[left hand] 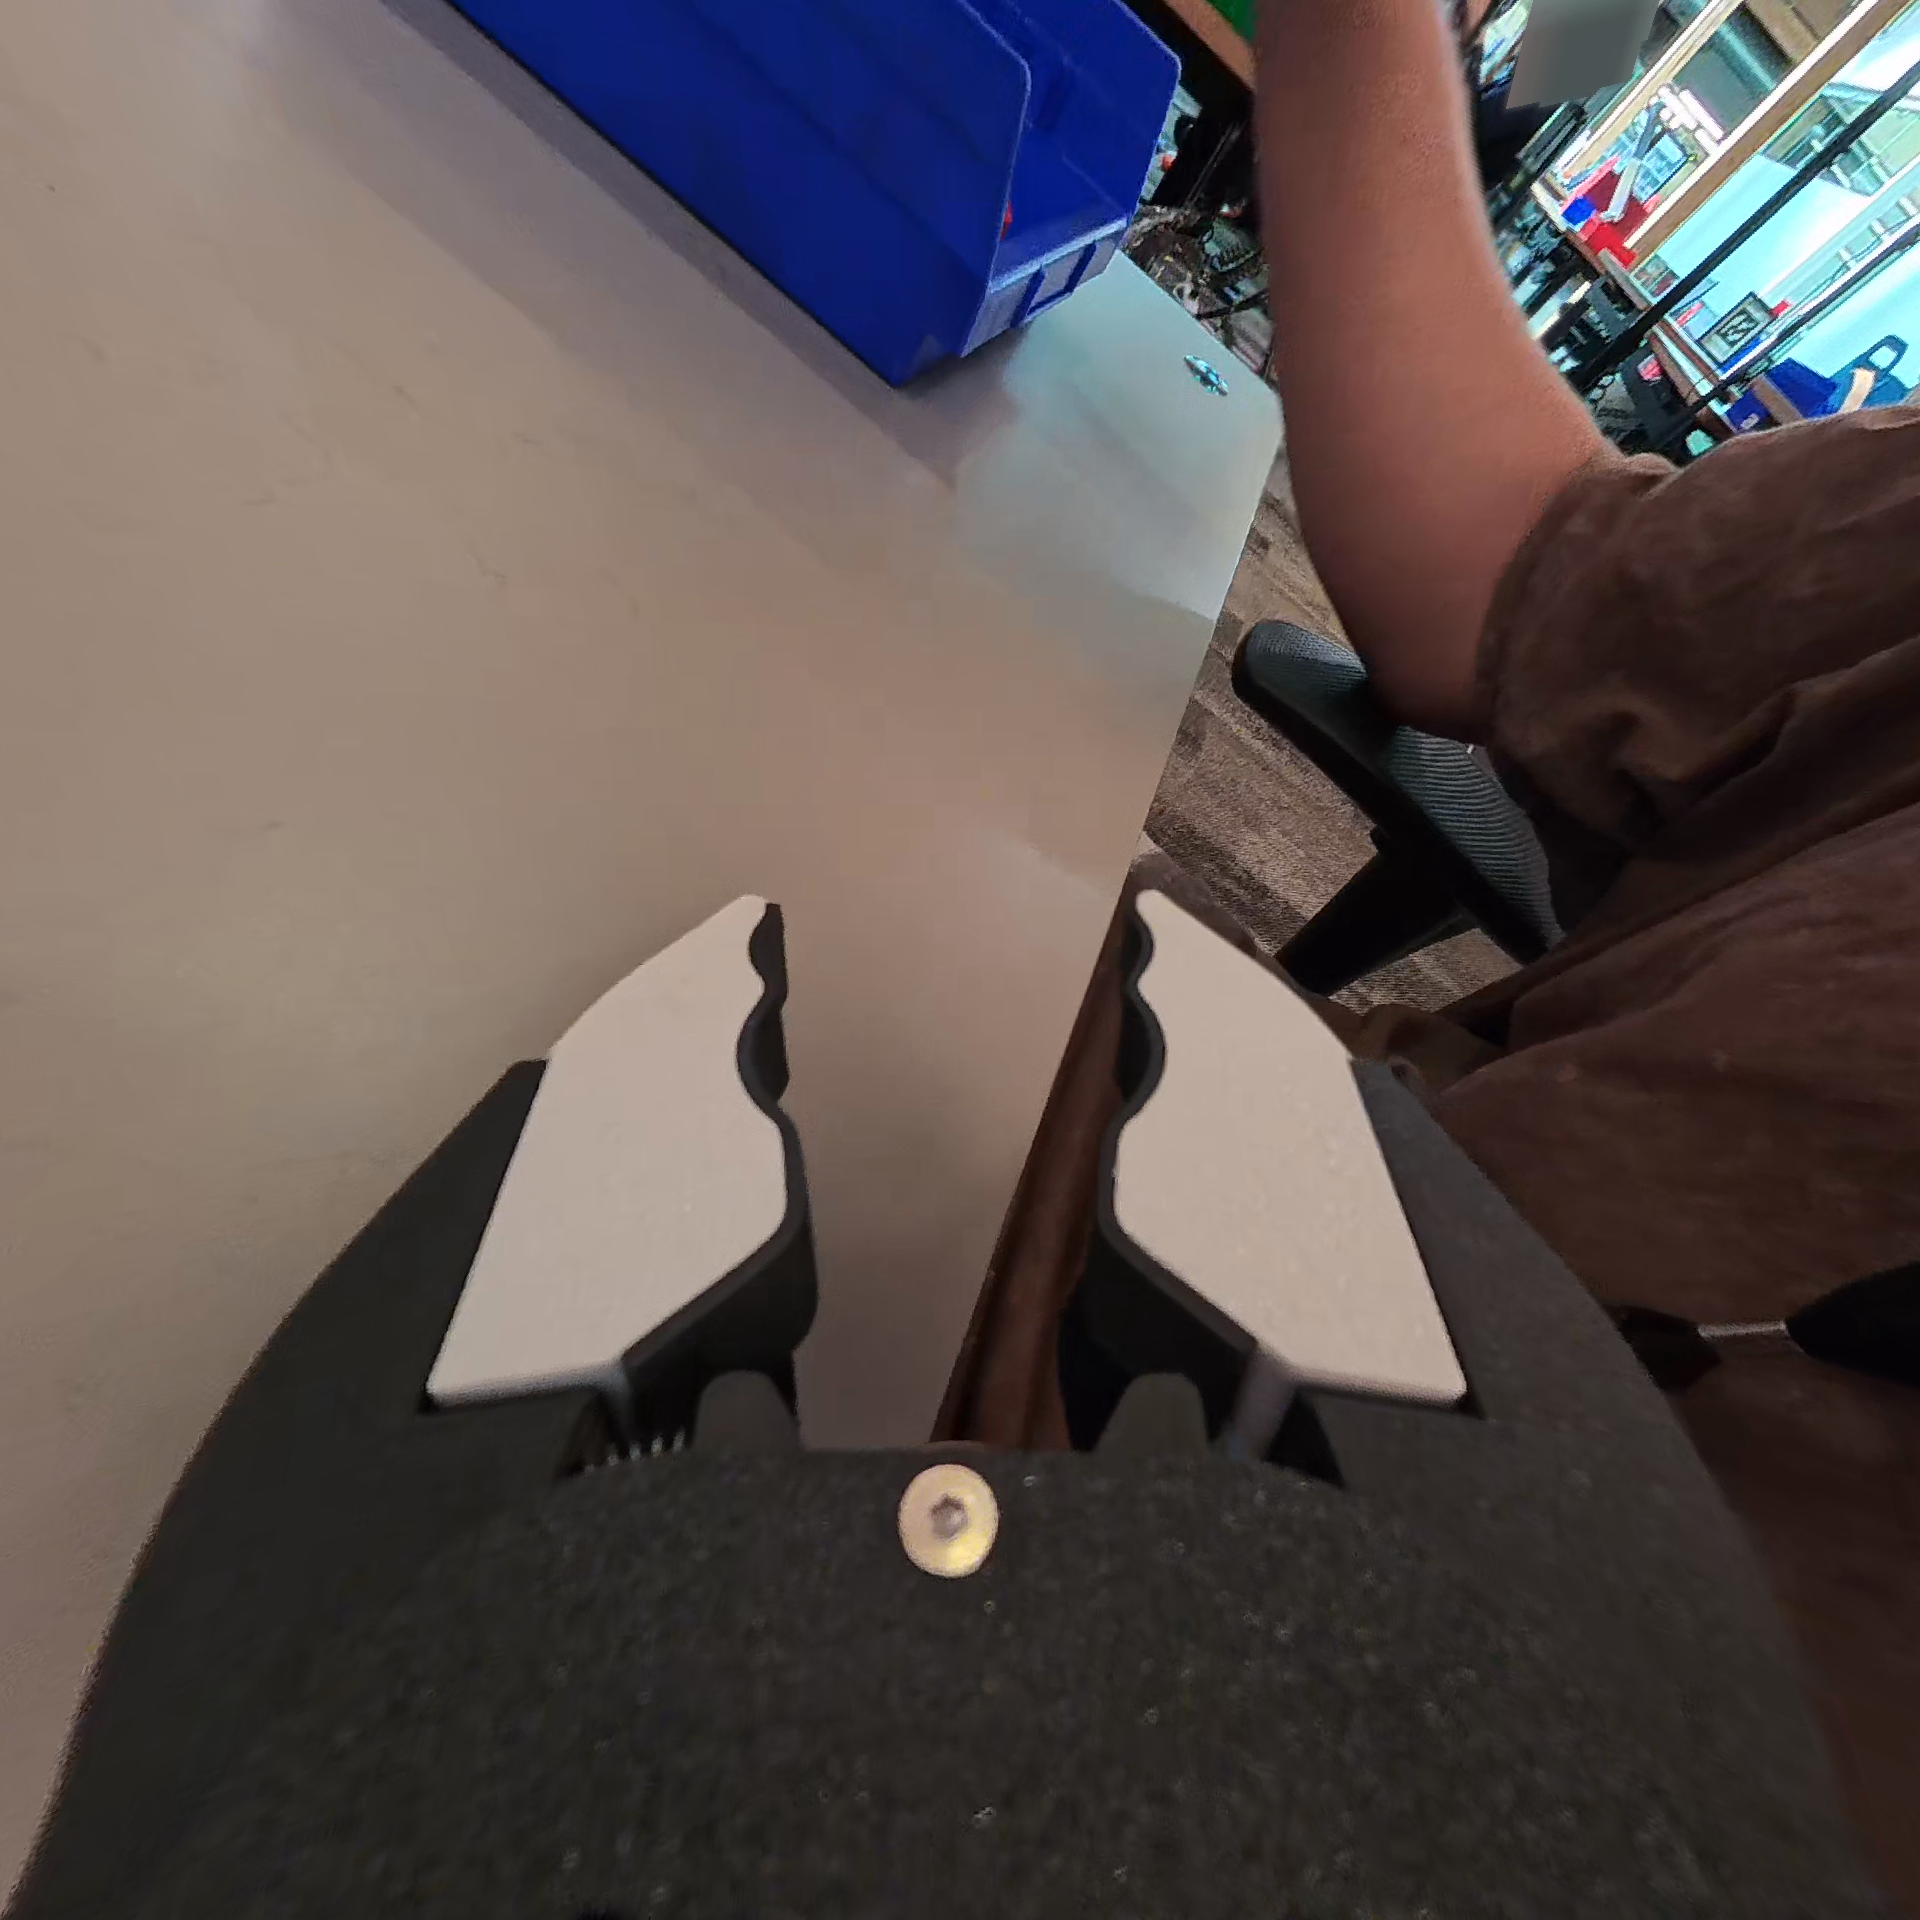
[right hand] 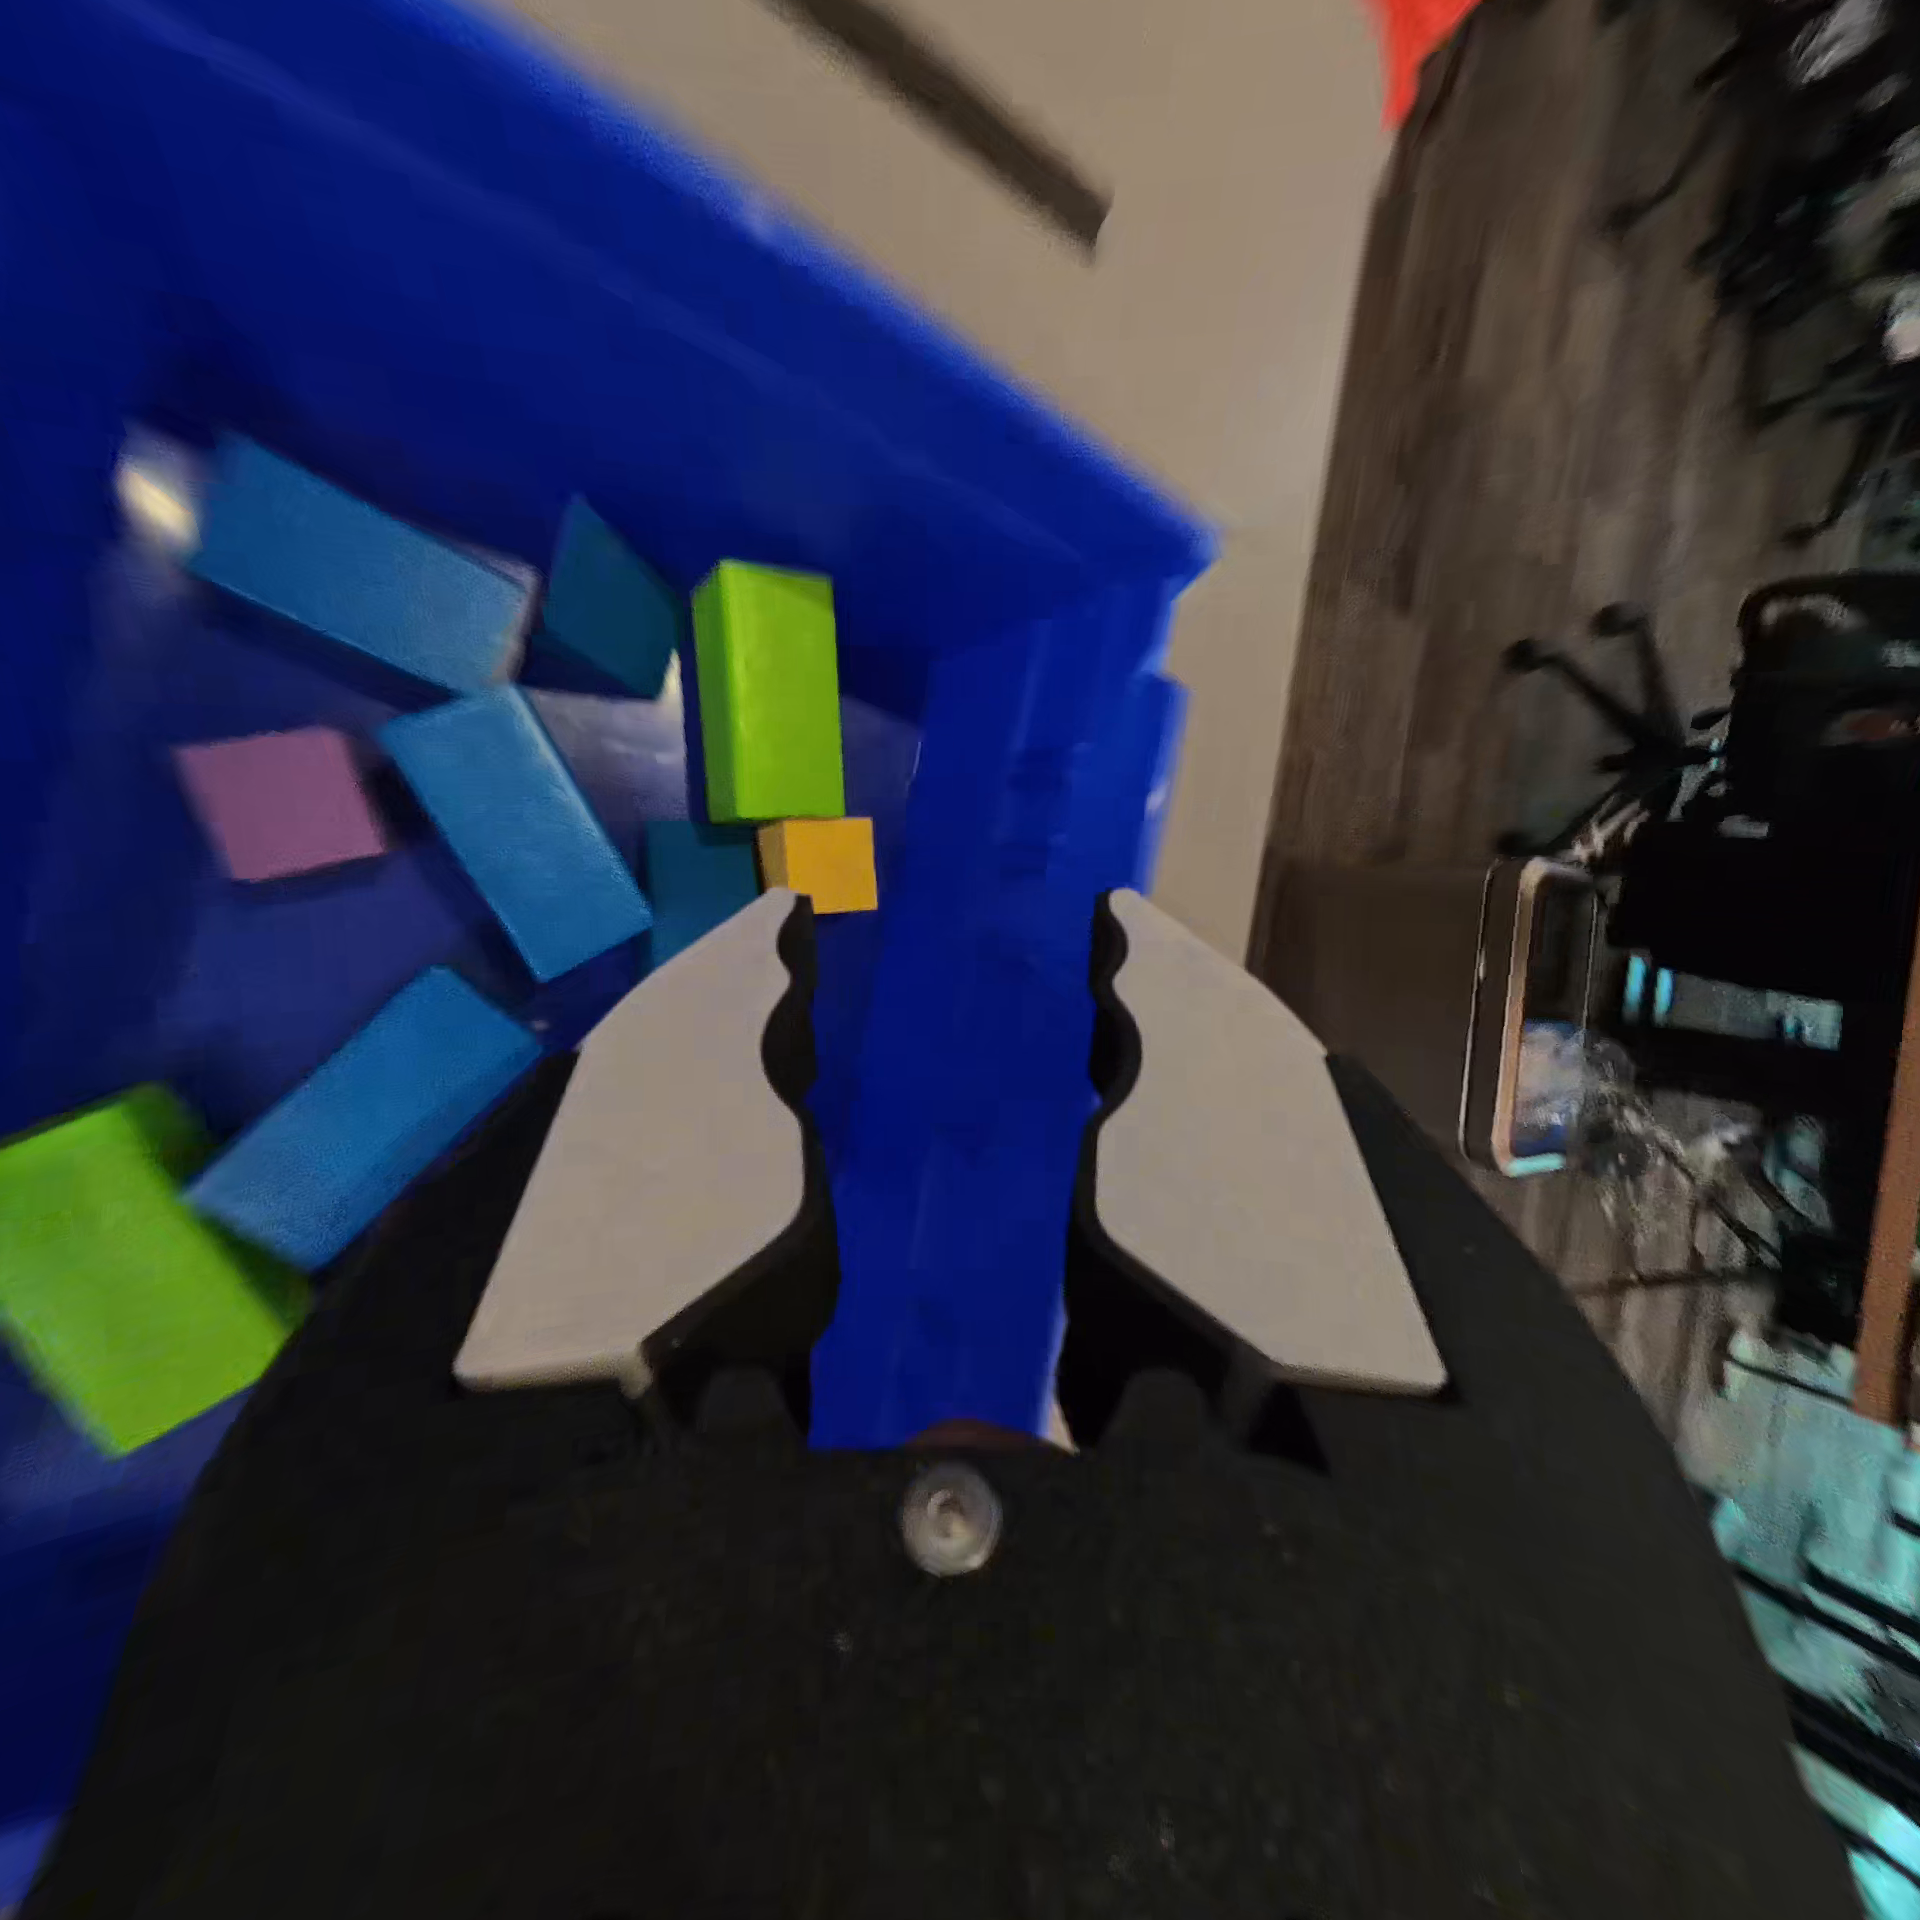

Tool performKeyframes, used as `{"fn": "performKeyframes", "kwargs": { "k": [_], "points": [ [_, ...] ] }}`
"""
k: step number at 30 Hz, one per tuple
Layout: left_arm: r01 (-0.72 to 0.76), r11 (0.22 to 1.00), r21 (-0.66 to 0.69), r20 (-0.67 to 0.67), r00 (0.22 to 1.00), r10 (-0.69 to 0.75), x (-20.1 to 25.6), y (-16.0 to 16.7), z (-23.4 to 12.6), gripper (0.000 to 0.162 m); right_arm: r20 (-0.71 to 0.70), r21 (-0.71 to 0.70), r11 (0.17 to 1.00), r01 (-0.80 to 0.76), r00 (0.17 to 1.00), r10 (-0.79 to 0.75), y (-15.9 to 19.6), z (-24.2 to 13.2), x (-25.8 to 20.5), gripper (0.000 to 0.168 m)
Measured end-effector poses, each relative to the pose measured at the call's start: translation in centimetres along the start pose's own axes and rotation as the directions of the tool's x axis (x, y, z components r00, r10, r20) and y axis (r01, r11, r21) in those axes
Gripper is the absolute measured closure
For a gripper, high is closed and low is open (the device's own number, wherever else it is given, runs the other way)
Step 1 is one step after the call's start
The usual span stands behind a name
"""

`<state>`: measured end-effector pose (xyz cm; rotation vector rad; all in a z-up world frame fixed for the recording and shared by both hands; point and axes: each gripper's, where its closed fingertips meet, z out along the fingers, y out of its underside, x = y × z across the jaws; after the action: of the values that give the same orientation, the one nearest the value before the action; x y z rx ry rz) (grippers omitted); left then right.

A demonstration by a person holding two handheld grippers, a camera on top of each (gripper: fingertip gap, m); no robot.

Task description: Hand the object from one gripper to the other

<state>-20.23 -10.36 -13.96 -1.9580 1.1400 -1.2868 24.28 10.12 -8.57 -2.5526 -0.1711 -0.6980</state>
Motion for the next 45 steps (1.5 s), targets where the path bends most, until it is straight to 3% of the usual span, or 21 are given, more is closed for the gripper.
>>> {"fn": "performKeyframes", "kwargs": {
  "k": [5, 9, 12, 15, 18, 22, 26, 29, 32, 36, 39, 43, 45],
  "points": [
    [-0.066, 0.998, 0.01, 0.107, 0.992, 0.064, -1.5, -0.2, -0.6, 0.1, 0.168, 0.391, 0.914, -0.109, 0.985, 0.046, -3.9, -11.9, -1.5, 0.117],
    [-0.192, 0.978, 0.086, 0.258, 0.952, 0.164, -2.8, -2.0, -2.2, 0.094, 0.469, 0.597, 0.768, -0.233, 0.878, -0.098, -2.5, -16.8, -12.0, 0.108],
    [-0.251, 0.961, 0.121, 0.356, 0.914, 0.194, -3.9, -3.1, -3.7, 0.074, 0.648, 0.614, 0.713, -0.339, 0.732, -0.209, 1.7, -18.8, -21.1, 0.104],
    [-0.211, 0.973, 0.097, 0.382, 0.91, 0.159, -4.5, -3.6, -5.3, 0.079, 0.71, 0.604, 0.68, -0.416, 0.668, -0.221, 5.1, -19.8, -25.5, 0.105],
    [-0.174, 0.981, 0.09, 0.438, 0.891, 0.118, -6.4, -5.5, -9.1, 0.082, 0.761, 0.556, 0.684, -0.472, 0.621, -0.19, 7.2, -19.8, -27.0, 0.106],
    [-0.099, 0.975, -0.198, 0.56, 0.805, 0.195, -12.3, -6.7, -15.4, 0.085, 0.748, 0.57, 0.683, -0.457, 0.633, -0.201, 8.0, -19.9, -26.7, 0.106],
    [-0.09, 0.808, -0.583, 0.545, 0.695, 0.47, -20.0, -8.0, -20.7, 0.09, 0.671, 0.637, 0.678, -0.368, 0.696, -0.253, 8.3, -19.8, -26.5, 0.106],
    [-0.132, 0.576, -0.806, 0.333, 0.705, 0.626, -24.7, -7.3, -22.2, 0.089, 0.643, 0.649, 0.691, -0.319, 0.716, -0.273, 8.7, -19.4, -26.9, 0.107],
    [-0.153, 0.354, -0.923, 0.154, 0.694, 0.703, -28.8, -5.7, -23.2, 0.091, 0.647, 0.646, 0.701, -0.301, 0.703, -0.294, 8.9, -19.3, -27.8, 0.107],
    [-0.125, 0.079, -0.989, -0.026, 0.673, 0.74, -32.0, -3.4, -24.1, 0.088, 0.642, 0.629, 0.73, -0.266, 0.707, -0.295, 9.3, -18.3, -28.6, 0.107],
    [-0.123, -0.139, -0.983, -0.185, 0.613, 0.768, -33.5, -2.5, -25.0, 0.093, 0.647, 0.625, 0.734, -0.266, 0.702, -0.296, 9.4, -18.3, -28.7, 0.107],
    [-0.142, -0.25, -0.958, -0.286, 0.567, 0.773, -34.2, -2.5, -24.9, 0.126, 0.658, 0.602, 0.749, -0.275, 0.702, -0.271, 9.6, -17.7, -28.4, 0.107],
    [-0.14, -0.248, -0.959, -0.283, 0.564, 0.776, -34.1, -2.8, -24.9, 0.127, 0.679, 0.588, 0.753, -0.297, 0.687, -0.26, 9.6, -17.7, -28.4, 0.108]
  ]
}}
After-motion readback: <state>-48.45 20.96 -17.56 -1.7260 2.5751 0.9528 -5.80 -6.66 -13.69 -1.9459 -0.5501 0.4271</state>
